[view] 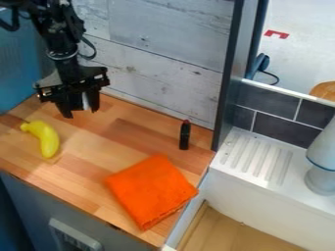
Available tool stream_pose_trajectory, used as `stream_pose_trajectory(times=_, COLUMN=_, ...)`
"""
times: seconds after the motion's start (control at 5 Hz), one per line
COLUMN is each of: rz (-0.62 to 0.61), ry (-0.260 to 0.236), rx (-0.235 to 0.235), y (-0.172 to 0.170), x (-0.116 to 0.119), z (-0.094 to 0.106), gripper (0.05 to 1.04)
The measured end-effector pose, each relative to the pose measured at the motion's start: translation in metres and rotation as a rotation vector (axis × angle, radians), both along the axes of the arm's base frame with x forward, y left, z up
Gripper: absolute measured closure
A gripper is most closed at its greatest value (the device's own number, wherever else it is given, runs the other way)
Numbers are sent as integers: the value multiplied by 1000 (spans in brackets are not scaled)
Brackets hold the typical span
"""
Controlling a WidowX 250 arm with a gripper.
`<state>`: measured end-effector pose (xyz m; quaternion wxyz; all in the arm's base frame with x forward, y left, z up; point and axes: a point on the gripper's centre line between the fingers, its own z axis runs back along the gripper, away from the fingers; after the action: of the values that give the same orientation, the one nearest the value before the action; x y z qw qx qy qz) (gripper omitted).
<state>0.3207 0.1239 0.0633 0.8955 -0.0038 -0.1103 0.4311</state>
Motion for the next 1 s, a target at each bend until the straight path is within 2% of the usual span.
stream_pose_trajectory(times=0.2, rz=-5, ry=22, rx=3, y=-13, x=-27, z=-6, gripper=431)
stream_pose_trajectory(times=0.4, rz=-34, ry=50, rx=-9, y=-26, x=-44, z=-23, gripper=431)
stream_pose_trajectory(times=0.6, rz=-81, ry=80, rx=27, y=-33, x=-42, z=-36, gripper=431)
stream_pose_trajectory(times=0.8, rz=-101, ry=127, rx=42, y=-33, x=-47, z=-59, gripper=431)
stream_pose_trajectory(times=1.0, rz=-114, ry=151, rx=49, y=-32, x=-52, z=-71, gripper=431)
